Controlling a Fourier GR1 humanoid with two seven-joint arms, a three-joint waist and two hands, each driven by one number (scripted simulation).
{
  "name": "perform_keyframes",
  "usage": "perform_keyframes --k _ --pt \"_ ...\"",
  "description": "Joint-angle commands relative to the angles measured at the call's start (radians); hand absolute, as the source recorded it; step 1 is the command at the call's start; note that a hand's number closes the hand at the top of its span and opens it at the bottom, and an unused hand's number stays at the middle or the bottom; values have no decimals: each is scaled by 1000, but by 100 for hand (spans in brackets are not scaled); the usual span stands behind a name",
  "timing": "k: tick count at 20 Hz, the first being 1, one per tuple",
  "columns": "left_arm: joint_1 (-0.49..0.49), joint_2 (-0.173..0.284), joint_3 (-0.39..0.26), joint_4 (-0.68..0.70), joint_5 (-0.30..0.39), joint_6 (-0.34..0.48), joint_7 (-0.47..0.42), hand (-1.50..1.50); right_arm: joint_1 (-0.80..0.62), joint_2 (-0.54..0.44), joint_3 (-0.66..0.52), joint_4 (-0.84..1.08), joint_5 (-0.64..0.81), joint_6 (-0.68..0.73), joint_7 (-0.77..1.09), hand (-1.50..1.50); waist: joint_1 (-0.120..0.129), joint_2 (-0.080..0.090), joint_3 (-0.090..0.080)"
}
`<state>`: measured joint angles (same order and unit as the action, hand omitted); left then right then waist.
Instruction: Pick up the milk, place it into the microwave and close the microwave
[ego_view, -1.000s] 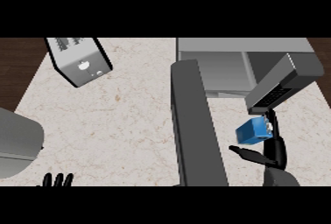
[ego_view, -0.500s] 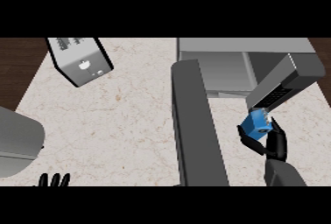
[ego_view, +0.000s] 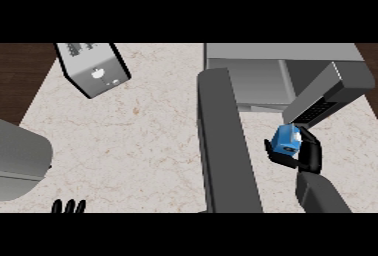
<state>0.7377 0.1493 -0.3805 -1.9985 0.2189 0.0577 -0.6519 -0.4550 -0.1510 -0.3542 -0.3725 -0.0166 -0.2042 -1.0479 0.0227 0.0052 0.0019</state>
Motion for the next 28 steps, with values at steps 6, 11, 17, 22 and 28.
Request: perform_keyframes --k 6,11,17,22,28 --pt "-17 24 15 5 24 -28 -1 -150 -65 21 24 103 27 118 -159 150 16 7 2" --pt "-30 7 23 2 25 7 14 -150 -54 4 40 47 30 134 -140 150 -9 -3 -1" --pt "56 47 12 -16 36 -24 -46 -150 15 20 89 -108 30 143 -45 150 -20 -9 -2" --pt "-15 24 -33 -4 3 10 20 -150 162 15 151 -388 20 158 121 150 -38 -12 -4" --pt "53 34 -39 -14 8 10 -47 -150 409 39 253 -688 23 232 183 150 -31 -11 -3"
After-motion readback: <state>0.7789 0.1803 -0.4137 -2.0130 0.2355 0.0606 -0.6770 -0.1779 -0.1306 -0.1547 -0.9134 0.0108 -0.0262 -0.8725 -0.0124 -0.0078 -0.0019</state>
